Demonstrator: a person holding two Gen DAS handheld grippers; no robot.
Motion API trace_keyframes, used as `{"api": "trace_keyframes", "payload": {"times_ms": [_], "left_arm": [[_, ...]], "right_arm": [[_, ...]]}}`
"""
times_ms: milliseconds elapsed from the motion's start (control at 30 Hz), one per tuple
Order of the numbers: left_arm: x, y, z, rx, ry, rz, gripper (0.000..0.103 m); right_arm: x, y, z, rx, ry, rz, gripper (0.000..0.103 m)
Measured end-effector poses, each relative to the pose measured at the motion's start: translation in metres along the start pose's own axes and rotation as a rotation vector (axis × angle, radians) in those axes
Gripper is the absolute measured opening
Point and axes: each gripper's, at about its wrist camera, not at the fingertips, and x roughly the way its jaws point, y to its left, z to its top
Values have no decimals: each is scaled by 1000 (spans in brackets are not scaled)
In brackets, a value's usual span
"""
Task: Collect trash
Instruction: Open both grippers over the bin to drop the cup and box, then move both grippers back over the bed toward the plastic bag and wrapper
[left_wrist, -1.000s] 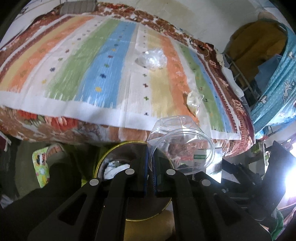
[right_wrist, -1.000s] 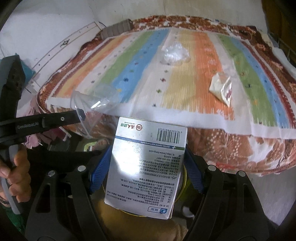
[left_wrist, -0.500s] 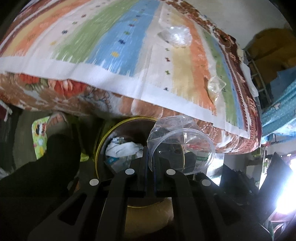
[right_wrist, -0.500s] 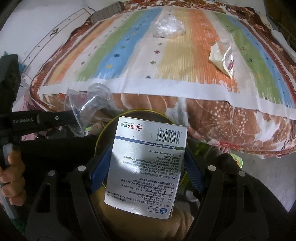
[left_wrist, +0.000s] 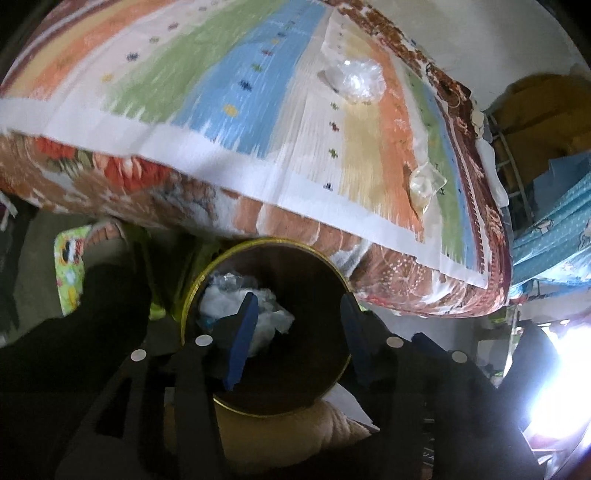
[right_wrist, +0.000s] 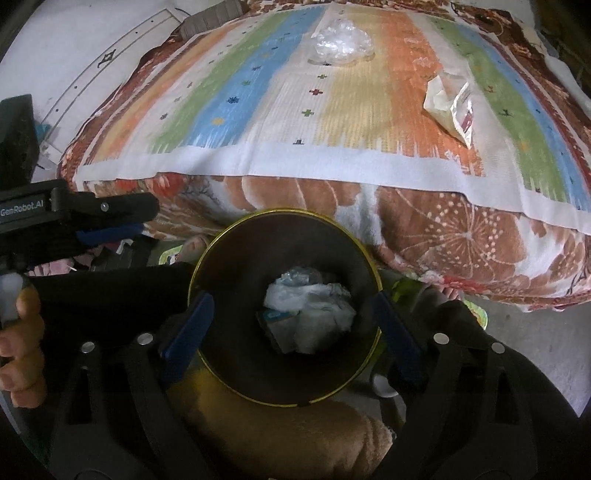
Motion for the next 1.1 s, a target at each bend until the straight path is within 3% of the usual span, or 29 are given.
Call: {"api": "trace_keyframes", "payload": {"times_ms": [367, 700, 867, 1000, 1100], "left_arm": [[-20, -14, 15, 112, -147, 125, 71], [-25, -29, 37, 161, -200, 133, 96], [-27, -41, 51, 227, -252, 196, 97], [-21, -49, 69, 237, -258, 177, 97], [-13, -57, 83, 268, -264, 206, 97]], "right_arm": [[-14, -5, 14, 9, -49, 5, 90], [-34, -15, 45, -19, -107, -52, 94], [-32, -27, 67, -23, -99, -79, 94], [-33, -40, 90, -16, -113, -112, 94], [-35, -55, 108, 7, -130, -122, 94]]}}
